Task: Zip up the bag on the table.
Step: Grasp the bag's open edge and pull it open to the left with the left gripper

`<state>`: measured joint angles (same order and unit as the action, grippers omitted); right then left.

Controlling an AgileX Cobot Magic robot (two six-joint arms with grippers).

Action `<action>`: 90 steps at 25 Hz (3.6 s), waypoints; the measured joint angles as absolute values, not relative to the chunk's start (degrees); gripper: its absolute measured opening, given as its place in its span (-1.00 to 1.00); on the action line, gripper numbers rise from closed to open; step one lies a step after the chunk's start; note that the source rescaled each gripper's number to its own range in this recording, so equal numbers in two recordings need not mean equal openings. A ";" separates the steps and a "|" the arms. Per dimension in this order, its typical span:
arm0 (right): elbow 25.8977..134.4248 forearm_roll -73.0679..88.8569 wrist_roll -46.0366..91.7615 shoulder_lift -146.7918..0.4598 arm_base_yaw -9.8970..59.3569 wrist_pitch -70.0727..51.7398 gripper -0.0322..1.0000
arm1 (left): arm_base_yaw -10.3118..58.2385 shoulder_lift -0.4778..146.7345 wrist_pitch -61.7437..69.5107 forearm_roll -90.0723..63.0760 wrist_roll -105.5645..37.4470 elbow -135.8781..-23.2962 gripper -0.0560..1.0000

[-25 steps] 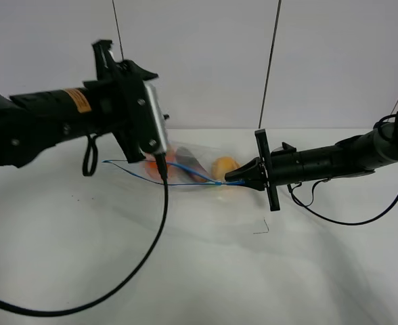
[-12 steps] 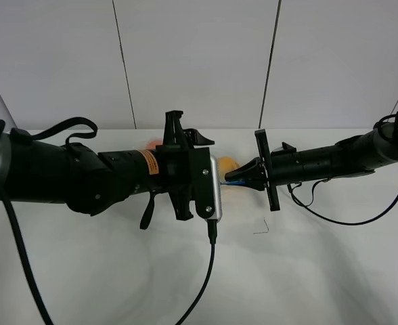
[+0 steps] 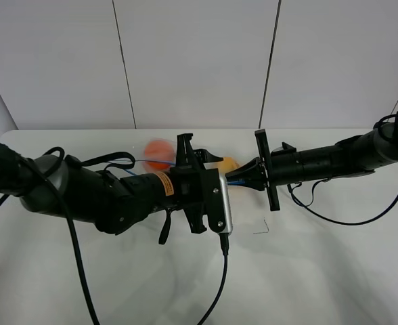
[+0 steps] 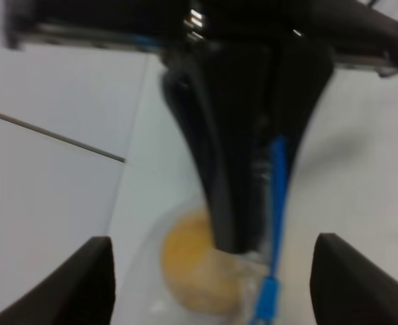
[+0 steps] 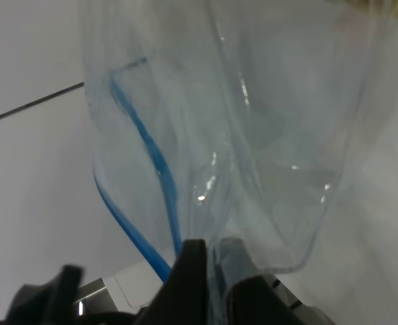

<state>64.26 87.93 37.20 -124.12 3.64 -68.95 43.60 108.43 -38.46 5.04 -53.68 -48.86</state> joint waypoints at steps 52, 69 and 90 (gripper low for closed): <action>64.26 88.13 37.20 -124.12 3.64 -68.95 -0.94 | 43.60 110.58 -39.67 4.98 -53.68 -48.86 -0.89; 64.44 90.21 37.20 -124.12 3.83 -68.62 -0.94 | 40.50 110.09 -39.57 5.99 -56.70 -48.86 -0.89; 64.44 91.91 37.20 -124.12 3.83 -68.55 -0.94 | 21.20 108.77 -36.43 6.94 -59.90 -48.86 -0.89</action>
<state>64.44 91.91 37.20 -124.12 3.83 -68.55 21.20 108.77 -36.43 6.94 -59.90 -48.86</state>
